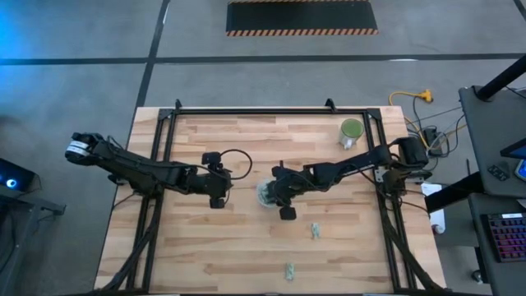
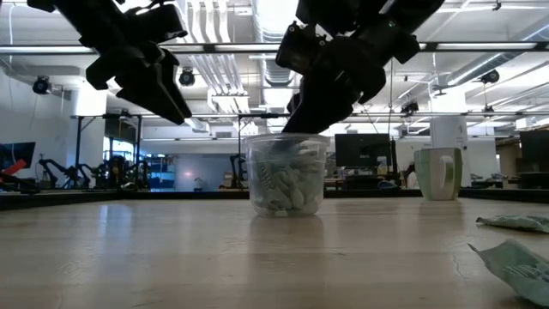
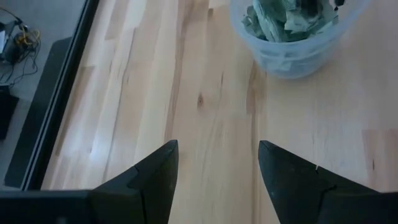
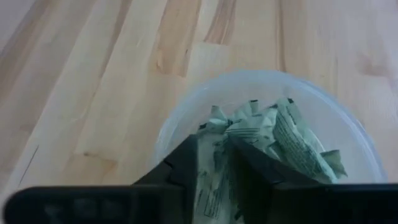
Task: Pick and place Stevia / Truvia into bins
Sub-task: Put the light green stevia packet into the transparent container
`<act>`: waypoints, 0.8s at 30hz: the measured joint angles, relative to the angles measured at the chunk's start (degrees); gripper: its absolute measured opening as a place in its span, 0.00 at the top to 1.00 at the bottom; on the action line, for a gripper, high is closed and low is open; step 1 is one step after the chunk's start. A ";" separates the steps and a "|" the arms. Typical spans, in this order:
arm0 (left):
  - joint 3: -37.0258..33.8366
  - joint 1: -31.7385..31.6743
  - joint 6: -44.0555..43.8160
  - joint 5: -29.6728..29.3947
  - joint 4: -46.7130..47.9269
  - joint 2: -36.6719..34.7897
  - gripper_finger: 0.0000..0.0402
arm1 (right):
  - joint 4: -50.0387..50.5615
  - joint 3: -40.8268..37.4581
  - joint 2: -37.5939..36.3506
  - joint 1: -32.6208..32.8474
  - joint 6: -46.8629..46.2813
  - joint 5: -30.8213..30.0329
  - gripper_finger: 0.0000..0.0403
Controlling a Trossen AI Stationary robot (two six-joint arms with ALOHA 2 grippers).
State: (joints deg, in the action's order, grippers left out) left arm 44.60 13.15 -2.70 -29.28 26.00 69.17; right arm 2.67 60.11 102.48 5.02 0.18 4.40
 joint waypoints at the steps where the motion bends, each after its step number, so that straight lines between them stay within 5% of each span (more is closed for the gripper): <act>1: 0.00 0.00 0.00 -0.02 0.00 0.00 0.49 | 0.85 0.50 0.00 0.00 -0.11 0.00 0.79; 10: 0.00 0.00 -0.04 0.22 0.04 0.00 0.49 | 7.83 5.49 -1.13 2.09 2.18 -0.05 0.63; 17: 0.00 0.00 -0.07 0.46 0.06 0.00 0.49 | 16.85 6.56 -4.30 6.73 0.84 -7.68 0.64; 24: 0.00 0.02 -0.07 0.50 -0.02 0.00 0.49 | 27.06 4.98 -6.13 12.73 -10.00 -13.46 0.69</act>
State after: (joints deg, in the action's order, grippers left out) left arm 44.60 13.17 -2.76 -28.77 25.98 69.17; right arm 29.73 65.09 96.34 17.75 -9.82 -9.06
